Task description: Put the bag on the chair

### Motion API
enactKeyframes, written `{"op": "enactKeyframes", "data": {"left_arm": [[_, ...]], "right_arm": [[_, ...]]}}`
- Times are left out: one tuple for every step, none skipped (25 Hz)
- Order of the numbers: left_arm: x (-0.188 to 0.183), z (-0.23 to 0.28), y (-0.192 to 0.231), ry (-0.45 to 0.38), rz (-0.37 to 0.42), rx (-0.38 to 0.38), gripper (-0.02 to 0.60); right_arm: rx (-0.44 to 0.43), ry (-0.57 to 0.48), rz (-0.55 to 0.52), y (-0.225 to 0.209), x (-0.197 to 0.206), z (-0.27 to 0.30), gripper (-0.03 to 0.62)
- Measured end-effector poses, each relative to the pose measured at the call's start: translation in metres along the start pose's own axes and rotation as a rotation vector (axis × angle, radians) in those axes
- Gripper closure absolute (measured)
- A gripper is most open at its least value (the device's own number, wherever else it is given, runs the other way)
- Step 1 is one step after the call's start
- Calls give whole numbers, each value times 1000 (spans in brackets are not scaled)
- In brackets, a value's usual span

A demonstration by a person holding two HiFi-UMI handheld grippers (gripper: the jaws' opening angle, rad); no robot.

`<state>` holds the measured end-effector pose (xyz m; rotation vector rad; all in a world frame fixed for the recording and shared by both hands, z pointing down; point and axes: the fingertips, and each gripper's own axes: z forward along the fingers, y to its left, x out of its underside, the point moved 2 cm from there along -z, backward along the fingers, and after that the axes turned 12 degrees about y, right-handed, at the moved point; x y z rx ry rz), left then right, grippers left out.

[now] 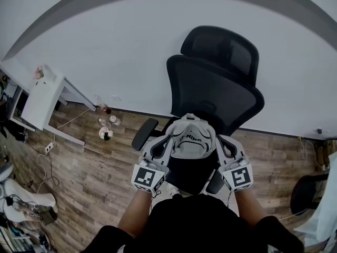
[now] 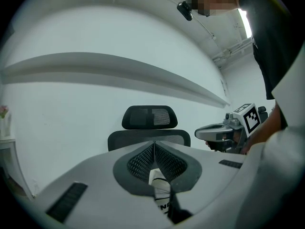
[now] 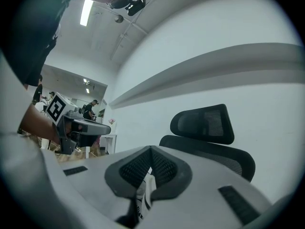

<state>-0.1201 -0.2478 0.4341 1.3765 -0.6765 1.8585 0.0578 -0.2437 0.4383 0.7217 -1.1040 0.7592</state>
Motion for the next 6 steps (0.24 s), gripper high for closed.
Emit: {"op": "enactKeyframes", "data": {"left_arm": [[1,0,0,3,0,1,557],[2,0,-1,5,1,2,557],[2,0,-1,7,4,2,557],[3,0,0,8,8,1,557],[3,1,0,9,12,-1,557],[4,1,0,11,17,-3,557]], "right_arm": [[0,1,-3,0,0,0,576],[0,2,-6,0,1,0,576],[0,3,-7,0,2,1,576],[1,5,-6,1,2,1,576],[1,6,-5,1,3,2,576],[2,8,-5,1,3,3,575]]}}
